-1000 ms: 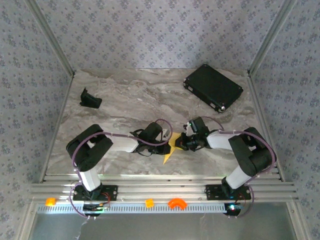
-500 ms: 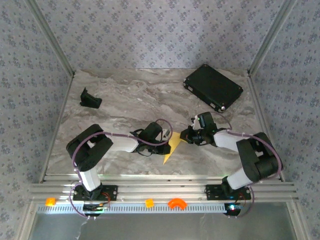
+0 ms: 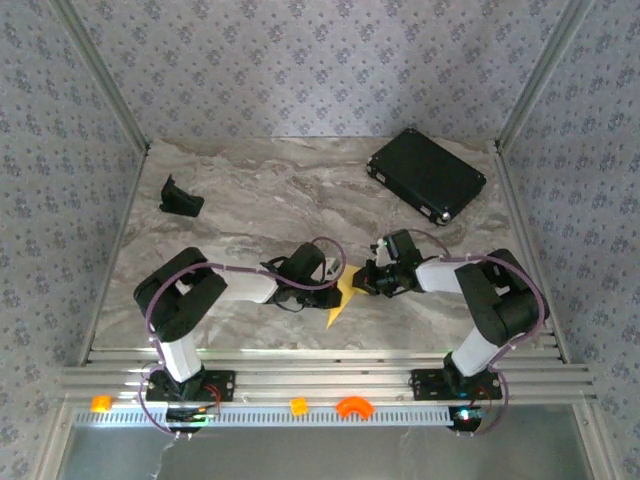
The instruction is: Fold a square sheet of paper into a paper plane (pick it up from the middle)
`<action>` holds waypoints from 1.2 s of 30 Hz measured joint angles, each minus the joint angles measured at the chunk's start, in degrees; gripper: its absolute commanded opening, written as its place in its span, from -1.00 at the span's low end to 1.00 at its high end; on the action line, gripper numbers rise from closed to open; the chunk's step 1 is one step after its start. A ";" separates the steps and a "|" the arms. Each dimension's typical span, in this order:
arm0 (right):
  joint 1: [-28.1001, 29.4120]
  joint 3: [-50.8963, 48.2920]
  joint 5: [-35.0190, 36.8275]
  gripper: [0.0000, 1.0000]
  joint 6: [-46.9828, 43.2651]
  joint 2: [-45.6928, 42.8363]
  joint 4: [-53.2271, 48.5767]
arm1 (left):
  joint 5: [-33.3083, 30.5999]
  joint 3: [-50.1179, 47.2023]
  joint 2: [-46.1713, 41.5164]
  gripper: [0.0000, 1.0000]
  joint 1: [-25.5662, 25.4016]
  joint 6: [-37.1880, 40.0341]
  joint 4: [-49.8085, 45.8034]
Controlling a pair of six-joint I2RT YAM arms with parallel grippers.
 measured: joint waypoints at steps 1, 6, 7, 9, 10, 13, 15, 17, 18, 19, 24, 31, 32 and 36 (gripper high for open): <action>-0.76 0.22 -0.50 -0.95 -0.17 0.33 0.00 | 0.07 0.07 0.04 -1.00 0.00 0.00 0.00; -5.14 0.48 -1.44 -0.94 -0.83 0.83 -0.02 | 0.09 0.07 0.09 -1.00 0.02 0.02 0.00; -5.88 0.48 -1.55 -0.94 -0.85 0.85 -0.02 | 0.09 0.07 0.09 -1.00 0.02 0.02 0.02; -7.48 0.74 -1.90 -0.94 -1.07 1.18 -0.11 | 0.09 0.07 0.09 -1.00 0.02 0.02 0.02; -8.07 0.92 -2.05 -0.94 -1.11 1.38 -0.13 | 0.09 0.07 0.11 -1.00 0.00 0.02 0.07; -9.60 1.25 -2.01 -0.94 -1.27 1.57 -0.26 | 0.11 0.07 0.13 -1.00 0.02 0.02 0.09; -10.32 1.70 -1.53 -0.94 -1.27 1.57 -0.76 | 0.13 0.07 0.13 -1.00 0.02 0.07 0.09; -10.86 2.14 -0.74 -0.94 -1.29 1.49 -1.25 | 0.13 0.07 0.13 -1.00 0.02 0.11 0.09; -11.08 2.23 -0.17 -0.94 -1.29 1.11 -1.60 | 0.13 0.07 0.13 -1.00 0.02 0.11 0.11; -11.23 2.25 0.37 -0.93 -1.31 0.46 -2.16 | 0.13 0.07 0.13 -1.00 0.02 0.11 0.09; -10.40 2.40 1.05 -0.89 -1.53 -4.90 -3.32 | 0.09 0.07 0.07 -1.00 0.02 0.11 0.07; -2.86 3.48 1.01 -0.89 -1.14 -2.69 -1.53 | 0.09 0.13 0.09 -1.00 0.00 0.11 0.00; -2.40 3.58 1.05 -0.89 -1.05 -1.11 -1.27 | 0.11 0.15 0.09 -1.00 0.00 0.09 0.00; -3.93 3.69 -0.66 -0.90 -0.83 3.69 0.15 | 0.15 0.26 0.09 -1.00 0.00 0.11 -0.20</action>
